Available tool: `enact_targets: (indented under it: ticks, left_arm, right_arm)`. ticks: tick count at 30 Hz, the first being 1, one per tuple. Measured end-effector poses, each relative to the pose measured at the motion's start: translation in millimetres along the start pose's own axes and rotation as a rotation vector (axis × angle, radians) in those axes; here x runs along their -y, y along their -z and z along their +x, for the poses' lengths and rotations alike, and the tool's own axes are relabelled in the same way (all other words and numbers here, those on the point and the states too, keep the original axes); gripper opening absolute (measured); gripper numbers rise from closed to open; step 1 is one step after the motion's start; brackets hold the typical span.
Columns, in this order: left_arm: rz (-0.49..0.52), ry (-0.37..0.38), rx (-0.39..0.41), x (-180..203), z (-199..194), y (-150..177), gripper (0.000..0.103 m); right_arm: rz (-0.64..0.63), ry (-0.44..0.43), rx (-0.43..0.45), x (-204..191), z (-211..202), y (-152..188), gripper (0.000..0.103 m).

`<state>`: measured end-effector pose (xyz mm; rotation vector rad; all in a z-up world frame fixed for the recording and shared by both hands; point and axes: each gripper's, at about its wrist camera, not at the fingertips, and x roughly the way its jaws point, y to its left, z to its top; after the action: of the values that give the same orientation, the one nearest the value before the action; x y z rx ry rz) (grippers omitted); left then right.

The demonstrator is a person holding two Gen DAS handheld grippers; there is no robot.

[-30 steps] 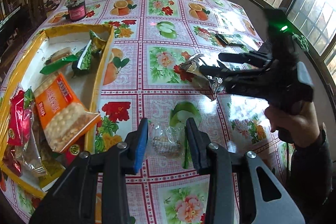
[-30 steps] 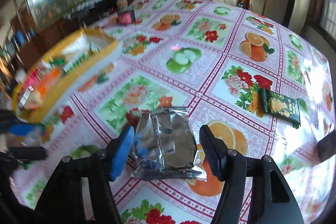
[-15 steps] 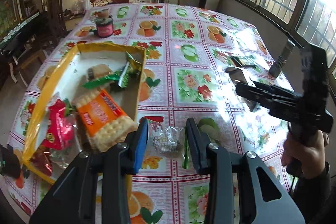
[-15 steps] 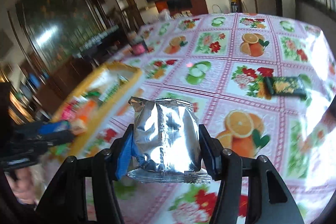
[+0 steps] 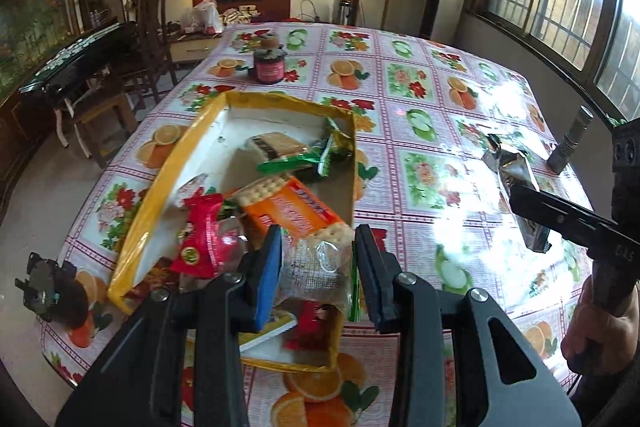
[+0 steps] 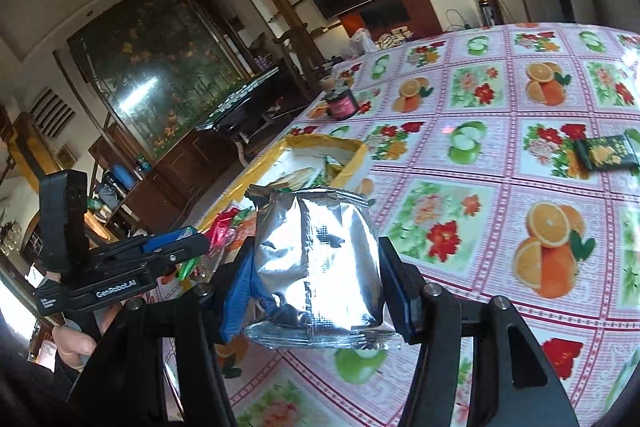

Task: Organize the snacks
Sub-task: 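Carry the clear packet over the tray while the right tool carries the silver bag, then release the clear packet into the tray while the right tool releases the silver bag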

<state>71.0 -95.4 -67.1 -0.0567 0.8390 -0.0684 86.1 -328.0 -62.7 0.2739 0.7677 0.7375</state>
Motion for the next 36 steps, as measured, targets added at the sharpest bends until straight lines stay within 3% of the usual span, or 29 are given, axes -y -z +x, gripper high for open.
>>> enact_targets:
  ticks: [11, 20, 31, 36]
  left_arm:
    - [-0.063, -0.021, 0.003, -36.7, 0.6, 1.1, 0.039]
    - [-0.135, -0.016, -0.026, -69.9, 11.1, 1.5, 0.039]
    - [-0.135, -0.03, -0.055, -75.4, 44.3, -16.5, 0.039]
    - [-0.135, -0.038, -0.075, -77.8, 59.9, -19.5, 0.039]
  right_arm:
    - [-0.037, -0.064, -0.042, -30.3, 43.8, -14.3, 0.057]
    - [-0.104, -0.064, -0.117, -55.2, 100.3, -26.6, 0.057]
    - [-0.225, 0.09, -0.18, -64.8, 163.4, -41.9, 0.058]
    - [-0.223, 0.107, -0.185, -56.1, 174.1, -43.3, 0.058]
